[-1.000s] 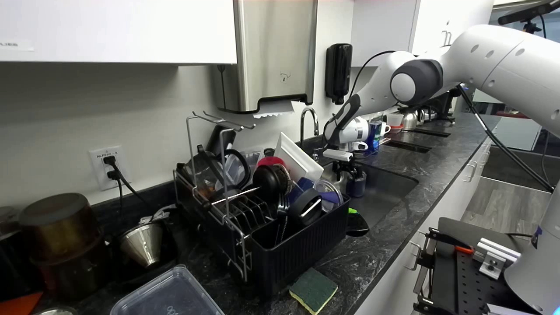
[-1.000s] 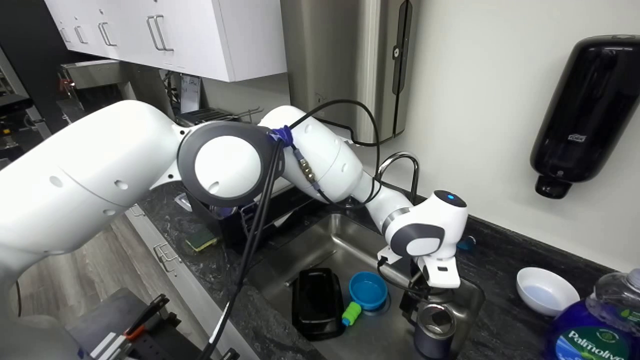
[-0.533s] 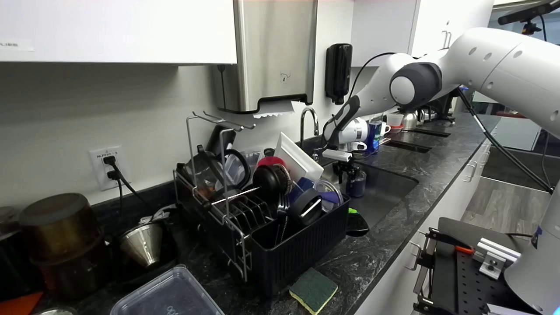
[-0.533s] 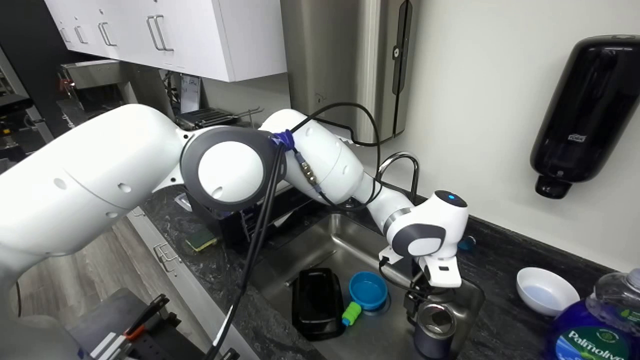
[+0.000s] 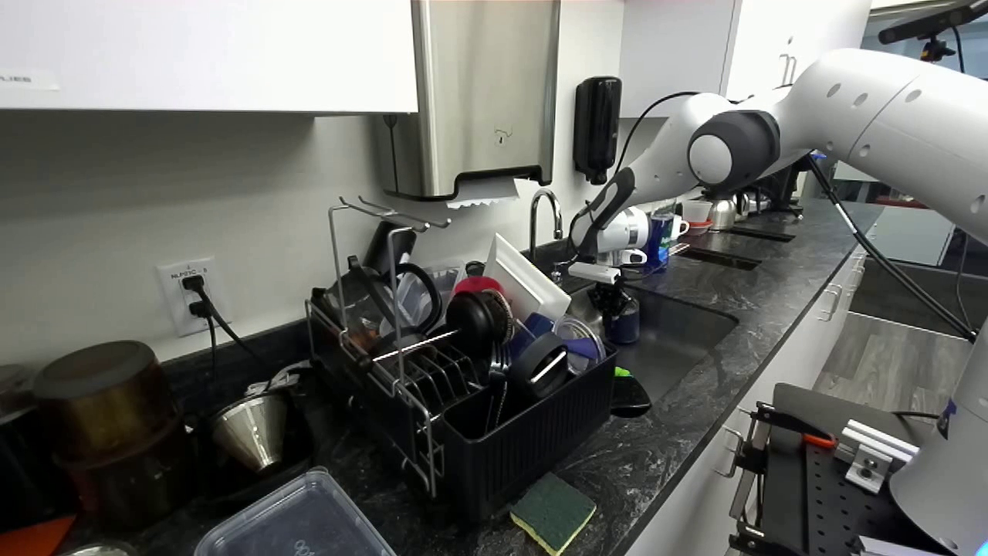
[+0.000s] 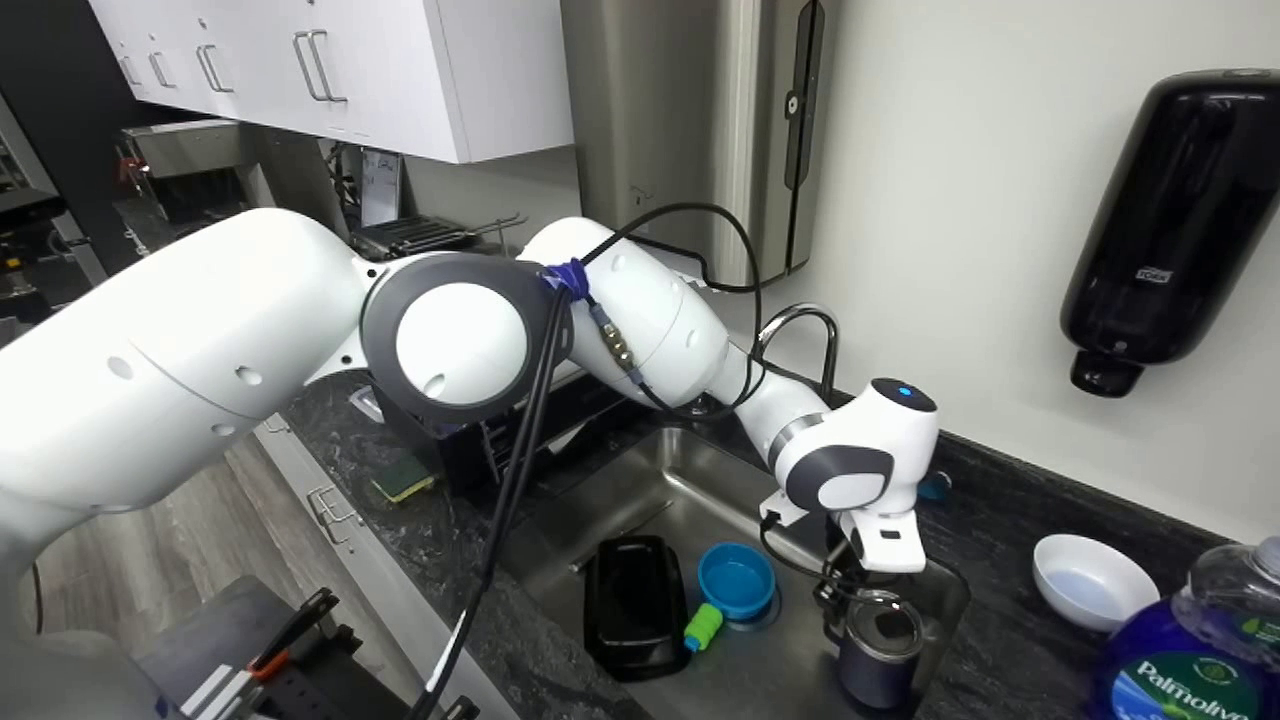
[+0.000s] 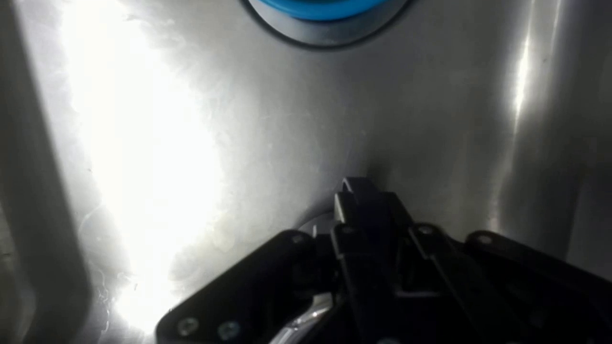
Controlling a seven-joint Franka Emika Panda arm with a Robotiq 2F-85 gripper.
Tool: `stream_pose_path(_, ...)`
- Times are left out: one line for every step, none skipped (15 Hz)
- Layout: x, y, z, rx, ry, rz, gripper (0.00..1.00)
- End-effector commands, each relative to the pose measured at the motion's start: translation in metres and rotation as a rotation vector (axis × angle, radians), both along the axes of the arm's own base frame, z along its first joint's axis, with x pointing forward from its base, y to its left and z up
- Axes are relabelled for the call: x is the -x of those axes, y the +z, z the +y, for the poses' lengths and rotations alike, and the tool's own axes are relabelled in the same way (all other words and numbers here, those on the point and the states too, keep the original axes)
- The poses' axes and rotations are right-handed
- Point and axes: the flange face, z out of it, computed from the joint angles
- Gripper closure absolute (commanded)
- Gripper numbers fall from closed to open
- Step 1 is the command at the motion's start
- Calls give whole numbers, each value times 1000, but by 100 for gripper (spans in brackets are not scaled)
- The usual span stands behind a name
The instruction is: Move the thermo cup to the left then to the right and remove the lid
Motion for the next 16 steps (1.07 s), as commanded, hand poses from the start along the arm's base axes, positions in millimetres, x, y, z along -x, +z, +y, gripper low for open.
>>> stream_pose_path(-1,1,0,-5,-11,7,96)
stream_pose_path(-1,1,1,-8,-17,4,96)
stream_pose_path(0,2,2,-12,-23,1,96)
stream_pose_path(2,4,5,-16,-32,-4,96)
stream_pose_path(4,5,7,-21,-42,-11,96)
stream_pose_path(5,7,10,-29,-50,-16,96)
stream_pose_path(7,8,13,-40,-54,-23,96)
stream_pose_path(7,8,17,-47,-58,-26,96)
stream_pose_path(8,8,22,-59,-62,-31,96)
stream_pose_path(9,9,27,-72,-69,-34,96)
stream_pose_path(10,9,32,-85,-76,-38,96)
stream_pose_path(11,10,38,-95,-83,-42,96)
stream_pose_path(11,10,42,-107,-88,-44,96)
stream_pose_path(12,11,47,-115,-95,-47,96)
stream_pose_path(14,10,53,-124,-103,-51,96)
stream_pose_path(16,11,58,-132,-112,-53,96)
